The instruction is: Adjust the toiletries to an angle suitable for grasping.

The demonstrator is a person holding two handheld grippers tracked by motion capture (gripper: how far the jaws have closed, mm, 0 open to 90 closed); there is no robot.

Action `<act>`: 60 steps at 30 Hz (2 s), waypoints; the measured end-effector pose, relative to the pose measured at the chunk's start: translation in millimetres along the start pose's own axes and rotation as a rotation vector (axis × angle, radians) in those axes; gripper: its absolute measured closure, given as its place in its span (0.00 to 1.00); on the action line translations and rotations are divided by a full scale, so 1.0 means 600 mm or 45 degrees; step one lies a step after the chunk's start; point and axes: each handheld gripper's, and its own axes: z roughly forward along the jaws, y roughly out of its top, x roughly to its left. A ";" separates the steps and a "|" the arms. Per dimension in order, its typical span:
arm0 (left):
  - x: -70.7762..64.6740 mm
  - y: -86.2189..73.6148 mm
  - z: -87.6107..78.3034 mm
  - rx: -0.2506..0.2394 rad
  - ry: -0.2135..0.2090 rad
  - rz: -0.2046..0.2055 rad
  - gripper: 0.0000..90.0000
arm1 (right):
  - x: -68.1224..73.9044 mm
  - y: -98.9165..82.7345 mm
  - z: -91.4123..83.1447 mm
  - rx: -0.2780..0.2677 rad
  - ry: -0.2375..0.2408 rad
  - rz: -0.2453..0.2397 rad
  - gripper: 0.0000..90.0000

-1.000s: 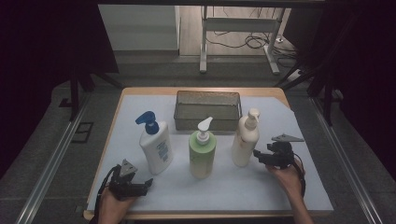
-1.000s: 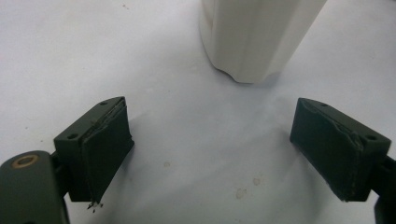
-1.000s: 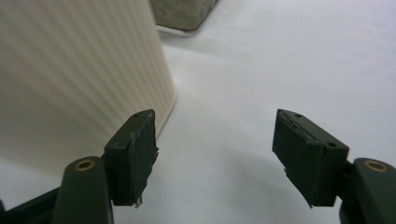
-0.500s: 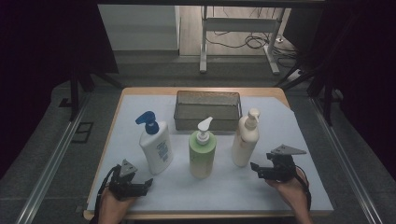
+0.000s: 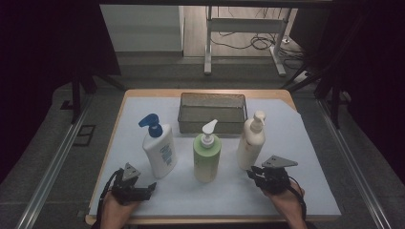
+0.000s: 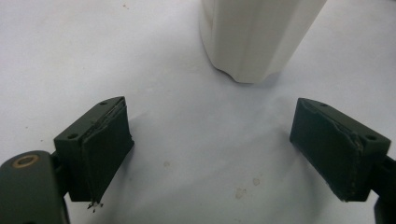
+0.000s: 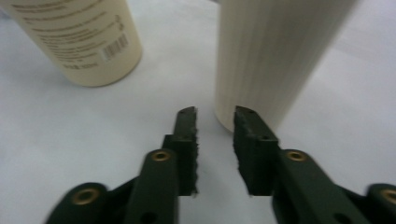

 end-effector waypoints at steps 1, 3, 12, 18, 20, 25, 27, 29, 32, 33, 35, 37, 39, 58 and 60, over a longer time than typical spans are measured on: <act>0.000 0.000 0.000 0.000 0.000 0.000 0.13 | 0.005 0.002 0.003 -0.003 -0.002 -0.013 0.89; 0.000 0.000 0.000 0.000 0.000 0.000 0.14 | 0.013 0.006 0.008 -0.003 -0.003 -0.031 0.95; 0.000 0.000 0.000 0.000 0.000 0.000 0.14 | 0.041 0.024 0.046 -0.015 -0.091 -0.059 1.00; 0.000 0.000 0.000 0.000 0.000 -0.001 0.14 | 0.046 0.030 0.067 -0.032 -0.157 -0.060 1.00; 0.000 0.000 0.000 0.000 0.000 0.000 0.13 | 0.046 0.031 0.070 -0.039 -0.167 -0.052 1.00; 0.000 0.000 0.000 0.000 0.000 0.000 0.14 | 0.041 0.030 0.070 -0.051 -0.179 -0.042 1.00; 0.000 0.000 0.000 0.000 0.000 0.000 0.14 | 0.041 0.029 0.070 -0.049 -0.182 -0.051 1.00; 0.000 0.000 0.000 0.000 0.000 0.000 0.14 | 0.039 0.028 0.068 -0.049 -0.187 -0.053 1.00; 0.000 0.000 0.000 0.000 0.000 0.000 0.14 | 0.031 0.025 0.063 -0.045 -0.200 -0.050 1.00; 0.000 0.000 0.000 0.000 0.000 -0.001 0.14 | 0.029 0.024 0.061 -0.042 -0.202 -0.047 1.00; 0.000 0.000 0.000 0.000 0.000 0.000 0.14 | 0.023 0.021 0.057 -0.040 -0.209 -0.046 1.00; 0.000 0.000 0.000 0.000 0.000 0.000 0.14 | 0.016 0.018 0.053 -0.037 -0.217 -0.044 1.00; 0.000 0.000 0.000 0.000 0.000 0.000 0.13 | 0.010 0.016 0.050 -0.031 -0.220 -0.041 1.00; 0.000 0.000 0.000 0.000 0.000 0.000 0.14 | -0.013 0.002 0.022 -0.035 -0.146 -0.028 0.99; 0.000 0.000 0.000 0.000 0.000 0.000 0.14 | -0.012 0.000 0.013 -0.044 -0.133 -0.038 0.97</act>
